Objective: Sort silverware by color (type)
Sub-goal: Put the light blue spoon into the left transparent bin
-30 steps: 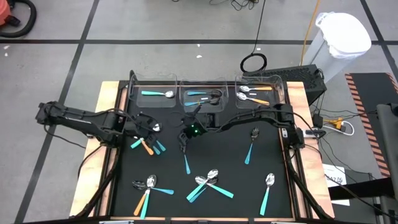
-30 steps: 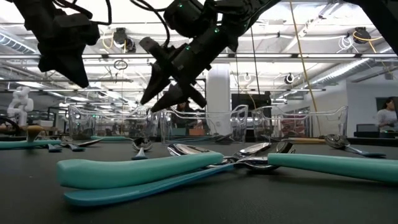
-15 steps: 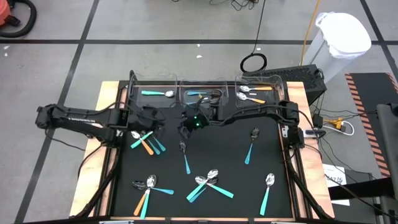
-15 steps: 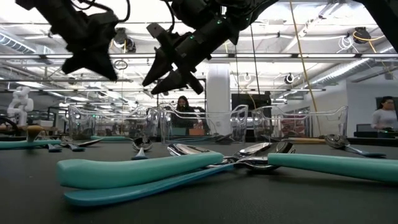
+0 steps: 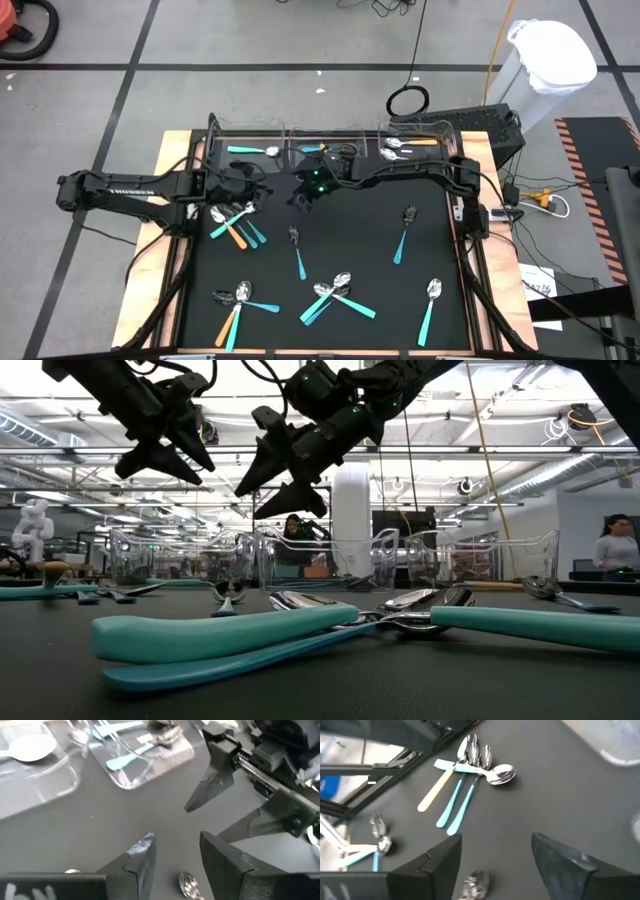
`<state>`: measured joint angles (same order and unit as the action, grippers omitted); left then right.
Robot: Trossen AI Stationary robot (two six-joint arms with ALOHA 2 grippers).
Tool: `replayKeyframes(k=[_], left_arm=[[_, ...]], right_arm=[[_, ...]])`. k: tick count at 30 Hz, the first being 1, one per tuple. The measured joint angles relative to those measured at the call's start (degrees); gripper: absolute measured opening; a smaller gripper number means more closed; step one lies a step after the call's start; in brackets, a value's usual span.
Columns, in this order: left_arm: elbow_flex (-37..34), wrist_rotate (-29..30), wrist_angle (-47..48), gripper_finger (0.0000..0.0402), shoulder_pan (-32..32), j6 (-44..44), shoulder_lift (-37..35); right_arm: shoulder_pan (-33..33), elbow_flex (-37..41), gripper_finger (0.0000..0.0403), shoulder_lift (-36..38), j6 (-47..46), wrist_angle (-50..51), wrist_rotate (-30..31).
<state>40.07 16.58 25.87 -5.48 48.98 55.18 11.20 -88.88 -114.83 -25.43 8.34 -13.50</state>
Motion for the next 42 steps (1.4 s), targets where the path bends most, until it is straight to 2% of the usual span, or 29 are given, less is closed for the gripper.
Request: replayKeyframes(k=[4, 9, 11, 15, 17, 21, 25, 33, 39, 42], left_arm=[[0.00, 1.56, -0.17, 0.0155, -0.09, -0.09, 0.00], [0.00, 5.63, -0.07, 0.0155, -0.19, -2.02, 1.22], [0.00, 5.44, -0.17, 0.0155, -1.40, -3.10, 1.92], [0.00, -4.69, 0.06, 0.0155, -6.70, -3.26, 3.22], [0.00, -8.71, 0.17, 0.0155, -9.04, -3.28, 3.74], [0.00, -15.20, 0.25, 0.0155, -13.50, -4.16, 3.98], [0.00, -23.45, 2.20, 0.0155, -17.65, -7.61, 3.98], [1.08, -30.05, 6.31, 0.0155, -23.13, -10.98, 3.98], [6.73, -31.58, 7.87, 0.0155, -27.20, -18.25, 3.96], [10.23, -31.54, 9.77, 0.0155, -28.81, -21.97, 3.96]], right_arm=[[0.14, 0.00, 0.0243, 0.00, 5.60, -0.35, -0.09], [-0.17, 0.00, 0.0233, 0.00, 6.71, -0.84, -0.12], [-0.17, 0.00, 0.0230, 0.00, 7.78, -0.84, 0.40], [-0.19, 0.00, 0.0224, -0.02, 5.52, -0.68, 8.97], [-0.13, 0.00, 0.0221, -0.41, 1.94, -1.07, 10.26], [0.07, -0.04, 0.0217, -3.53, -1.56, -2.95, 5.20], [-0.14, 0.04, 0.0216, -7.25, -6.60, -4.02, 2.72], [-0.84, 0.02, 0.0216, -11.48, -13.28, -13.77, 2.68], [-0.93, -0.36, 0.0216, -12.59, -16.40, -23.13, 4.66], [-0.97, -3.61, 0.0216, -14.97, -17.43, -22.91, 5.83]])
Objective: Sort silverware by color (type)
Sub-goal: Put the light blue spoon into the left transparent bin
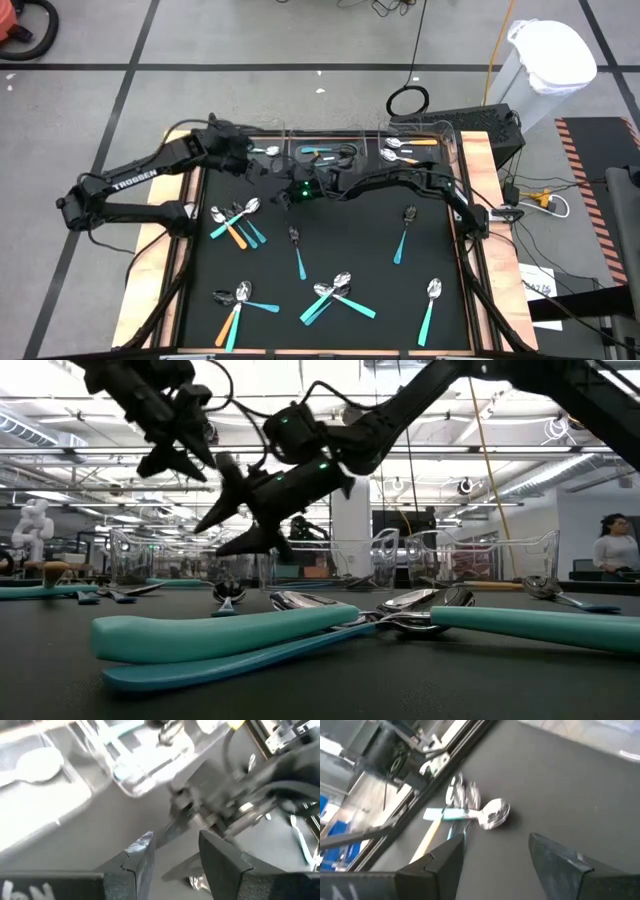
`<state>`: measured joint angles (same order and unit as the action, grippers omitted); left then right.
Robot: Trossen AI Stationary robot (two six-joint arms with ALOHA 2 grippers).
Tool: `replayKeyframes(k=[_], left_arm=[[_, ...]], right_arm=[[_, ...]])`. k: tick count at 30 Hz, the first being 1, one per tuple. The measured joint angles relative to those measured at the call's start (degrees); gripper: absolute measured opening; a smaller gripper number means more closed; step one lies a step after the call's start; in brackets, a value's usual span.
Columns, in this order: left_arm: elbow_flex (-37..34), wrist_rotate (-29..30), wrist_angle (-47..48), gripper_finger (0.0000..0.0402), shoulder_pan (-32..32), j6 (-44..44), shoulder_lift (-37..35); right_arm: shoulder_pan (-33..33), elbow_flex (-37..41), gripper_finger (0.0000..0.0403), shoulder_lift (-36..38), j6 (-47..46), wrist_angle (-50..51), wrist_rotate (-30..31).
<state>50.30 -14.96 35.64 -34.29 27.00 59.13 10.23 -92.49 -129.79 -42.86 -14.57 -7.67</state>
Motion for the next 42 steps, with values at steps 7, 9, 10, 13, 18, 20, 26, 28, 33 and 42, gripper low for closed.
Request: replayKeyframes(k=[7, 9, 10, 13, 18, 20, 26, 28, 33, 42], left_arm=[[6.03, 0.33, 3.99, 0.0155, -2.18, -6.03, -0.06], [6.58, 0.45, 4.97, 0.0155, -2.42, -6.66, -0.05], [6.89, 0.45, 5.89, 0.0155, -2.45, -6.71, -0.04], [7.99, 0.66, 8.55, 0.0155, -2.78, -8.36, -0.07], [8.07, 1.47, 10.94, 0.0155, -2.89, -11.13, 0.00], [8.07, 1.68, 11.07, 0.0155, -2.92, -11.45, 0.00], [8.07, 2.50, 10.97, 0.0155, -2.92, -12.01, 0.00], [8.07, 3.09, 10.99, 0.0155, -2.92, -12.77, 0.00], [8.07, 4.24, 10.75, 0.0154, -2.86, -12.64, 0.00], [8.07, 4.33, 10.75, 0.0154, -2.86, -10.74, 0.00]], right_arm=[[-0.90, -16.76, 0.0216, -10.15, 3.00, 7.85, 0.07], [-1.04, -21.74, 0.0216, -12.91, 3.29, 12.19, 0.53], [-1.04, -24.26, 0.0216, -14.03, 3.22, 14.60, 1.38], [-0.95, -29.24, 0.0216, -16.35, 3.11, 20.41, 4.46], [-0.95, -30.86, 0.0216, -17.38, 2.89, 21.51, 5.18], [-1.04, -30.88, 0.0216, -17.36, 3.09, 23.38, 6.74], [-1.30, -30.88, 0.0212, -17.36, 5.14, 24.90, 7.81], [-1.69, -30.88, 0.0206, -17.43, 5.53, 24.90, 7.79], [-2.31, -30.86, 0.0188, -18.54, 5.88, 23.77, 7.78], [-2.46, -30.98, 0.0155, -21.59, 4.42, 16.06, 6.83]])
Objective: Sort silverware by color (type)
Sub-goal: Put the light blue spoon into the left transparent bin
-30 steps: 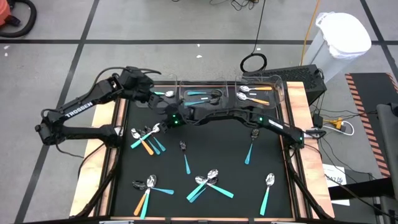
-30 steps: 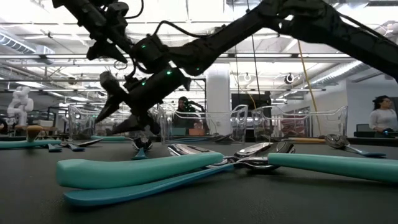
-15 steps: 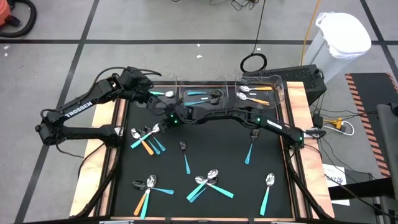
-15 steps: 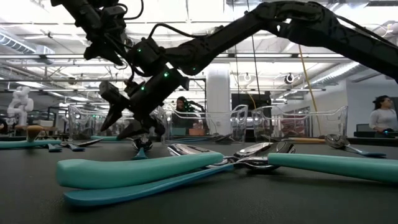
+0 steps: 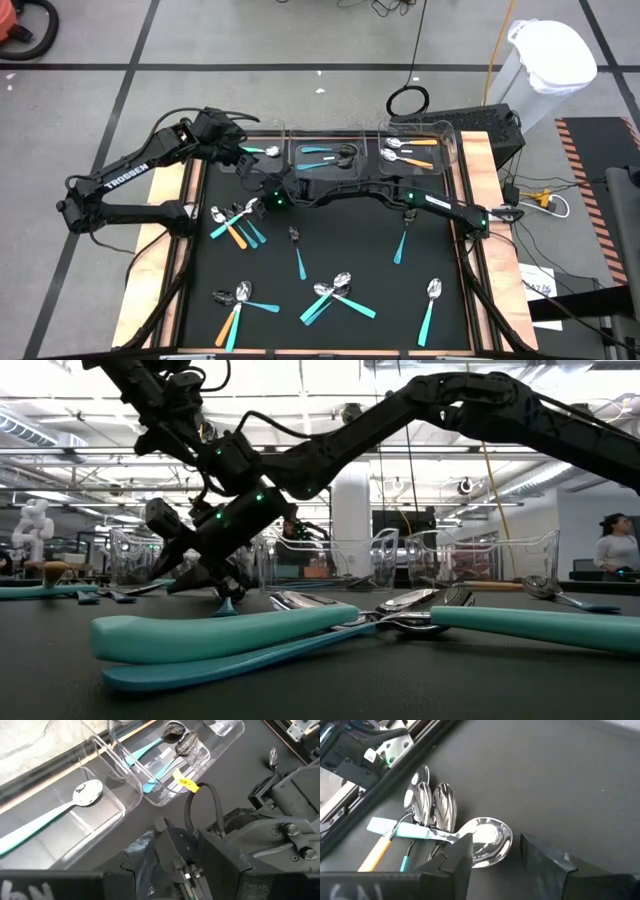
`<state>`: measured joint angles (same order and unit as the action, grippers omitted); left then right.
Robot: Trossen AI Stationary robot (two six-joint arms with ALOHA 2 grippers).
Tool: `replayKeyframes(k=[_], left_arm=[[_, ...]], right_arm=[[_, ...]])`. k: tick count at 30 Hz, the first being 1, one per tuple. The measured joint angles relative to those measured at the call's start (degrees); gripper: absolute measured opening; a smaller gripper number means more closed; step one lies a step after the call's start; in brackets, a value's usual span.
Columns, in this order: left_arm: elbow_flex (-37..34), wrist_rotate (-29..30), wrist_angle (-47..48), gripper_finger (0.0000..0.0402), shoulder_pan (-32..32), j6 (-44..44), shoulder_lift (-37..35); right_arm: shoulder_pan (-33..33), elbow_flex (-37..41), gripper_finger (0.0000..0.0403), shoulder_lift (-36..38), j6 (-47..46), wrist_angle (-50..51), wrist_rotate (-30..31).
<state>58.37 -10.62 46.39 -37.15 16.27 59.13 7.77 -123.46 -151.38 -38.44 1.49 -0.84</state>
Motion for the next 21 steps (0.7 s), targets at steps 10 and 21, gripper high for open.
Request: replayKeyframes(k=[10, 21], left_arm=[[0.00, 0.09, -0.86, 0.0154, 0.00, 2.91, 0.00], [2.08, -0.91, -1.91, 0.0154, 0.00, 2.88, 0.00]], right_arm=[[0.04, -0.04, 0.0022, -0.12, 0.75, 0.62, -2.13], [-0.04, 0.25, 0.0005, 3.08, 0.93, 2.76, -3.23]])
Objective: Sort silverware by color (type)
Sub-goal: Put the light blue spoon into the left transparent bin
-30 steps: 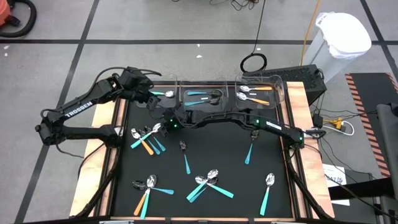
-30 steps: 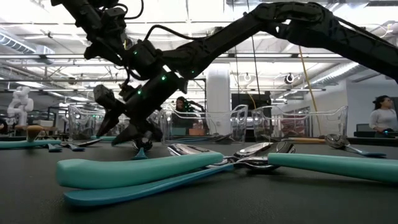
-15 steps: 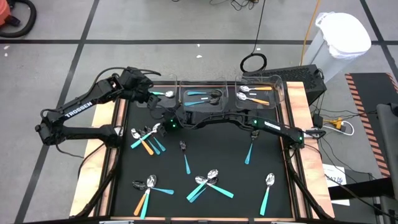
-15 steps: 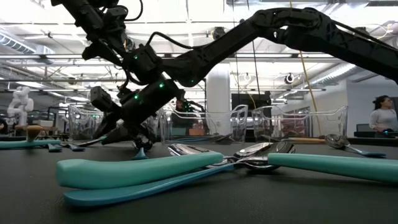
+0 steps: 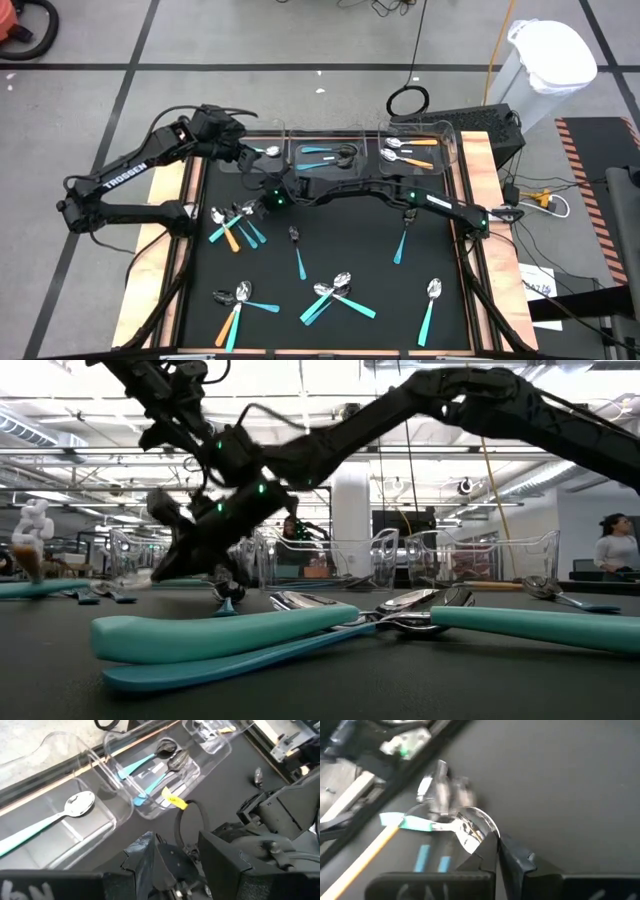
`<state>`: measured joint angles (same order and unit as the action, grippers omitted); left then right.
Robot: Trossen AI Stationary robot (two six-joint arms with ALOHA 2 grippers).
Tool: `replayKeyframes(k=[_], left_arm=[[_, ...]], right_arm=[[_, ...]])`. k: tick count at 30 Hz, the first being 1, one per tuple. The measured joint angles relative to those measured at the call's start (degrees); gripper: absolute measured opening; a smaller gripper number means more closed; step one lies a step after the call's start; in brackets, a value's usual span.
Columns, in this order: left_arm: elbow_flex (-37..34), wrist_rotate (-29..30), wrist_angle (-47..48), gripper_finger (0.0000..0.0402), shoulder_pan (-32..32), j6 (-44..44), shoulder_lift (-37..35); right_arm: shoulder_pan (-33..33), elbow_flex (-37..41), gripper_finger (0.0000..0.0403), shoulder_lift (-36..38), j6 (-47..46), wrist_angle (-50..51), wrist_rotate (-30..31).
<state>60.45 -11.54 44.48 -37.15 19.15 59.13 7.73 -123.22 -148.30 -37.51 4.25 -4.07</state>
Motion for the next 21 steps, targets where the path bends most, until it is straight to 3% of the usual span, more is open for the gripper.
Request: replayKeyframes(k=[8, 16, 21], left_arm=[[6.73, 0.00, 6.02, 0.0154, -0.02, -3.38, -0.02], [12.81, 0.66, 5.89, 0.0154, -0.02, -3.42, -0.73], [13.48, 1.78, 5.87, 0.0154, -0.01, -3.39, -2.59]], right_arm=[[0.49, 0.05, 0.0001, 6.41, 4.51, 2.52, 4.05], [3.13, -0.10, 0.0001, 10.57, 5.35, 2.09, 5.91], [4.63, -0.04, 0.0001, 12.97, 5.86, 4.07, 12.08]])
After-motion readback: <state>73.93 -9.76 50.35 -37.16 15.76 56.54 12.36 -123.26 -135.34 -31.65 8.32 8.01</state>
